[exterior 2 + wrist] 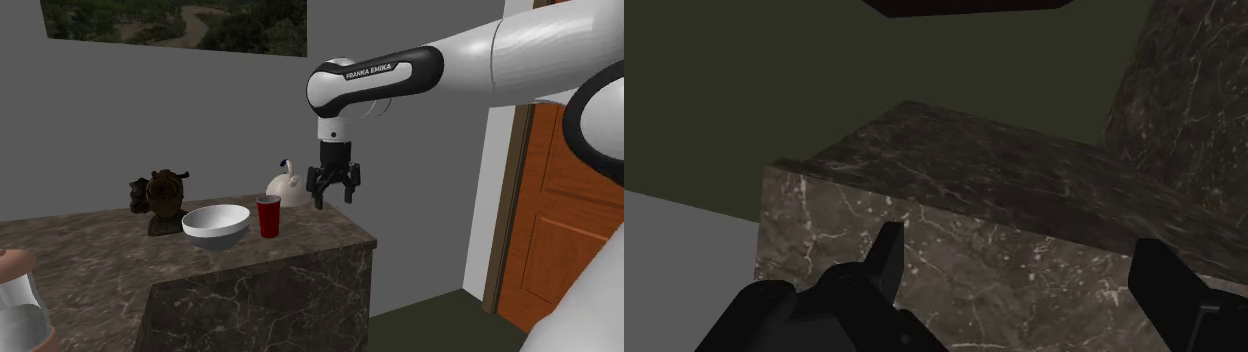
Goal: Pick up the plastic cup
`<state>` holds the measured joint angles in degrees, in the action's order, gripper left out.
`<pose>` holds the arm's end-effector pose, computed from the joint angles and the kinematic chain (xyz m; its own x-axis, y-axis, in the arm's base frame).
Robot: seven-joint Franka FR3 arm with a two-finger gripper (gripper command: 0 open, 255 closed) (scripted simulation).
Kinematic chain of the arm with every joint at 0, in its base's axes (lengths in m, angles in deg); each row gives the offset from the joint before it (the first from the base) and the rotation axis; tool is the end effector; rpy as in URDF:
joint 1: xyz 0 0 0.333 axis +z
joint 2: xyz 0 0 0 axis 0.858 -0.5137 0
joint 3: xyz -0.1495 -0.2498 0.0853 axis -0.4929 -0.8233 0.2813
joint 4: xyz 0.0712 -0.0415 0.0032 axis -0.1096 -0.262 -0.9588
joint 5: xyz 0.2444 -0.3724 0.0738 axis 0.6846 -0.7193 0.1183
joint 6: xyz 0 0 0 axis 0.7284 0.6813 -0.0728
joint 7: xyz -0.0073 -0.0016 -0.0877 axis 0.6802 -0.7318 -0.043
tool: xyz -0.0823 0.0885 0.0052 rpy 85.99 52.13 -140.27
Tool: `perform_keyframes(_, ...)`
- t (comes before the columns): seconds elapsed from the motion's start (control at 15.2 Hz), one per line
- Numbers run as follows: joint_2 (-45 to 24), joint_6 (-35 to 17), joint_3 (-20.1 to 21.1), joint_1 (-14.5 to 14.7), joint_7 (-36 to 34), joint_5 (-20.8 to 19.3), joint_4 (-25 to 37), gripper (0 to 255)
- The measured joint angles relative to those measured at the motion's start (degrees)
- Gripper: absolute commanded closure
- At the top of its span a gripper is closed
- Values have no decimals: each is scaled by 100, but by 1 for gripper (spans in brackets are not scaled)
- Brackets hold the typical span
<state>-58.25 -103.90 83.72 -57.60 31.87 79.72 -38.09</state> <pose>0.5337 -0.0248 0.5602 0.9971 -0.0714 -0.0246 -0.0721 -0.9970 -0.0280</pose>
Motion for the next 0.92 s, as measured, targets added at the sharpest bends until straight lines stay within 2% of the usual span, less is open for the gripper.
perform_keyframes(0.4,-1260,-86,15,52,-114,237,1253,0)
perform_keyframes(0.92,-3295,328,33,14,-242,557,3809,0)
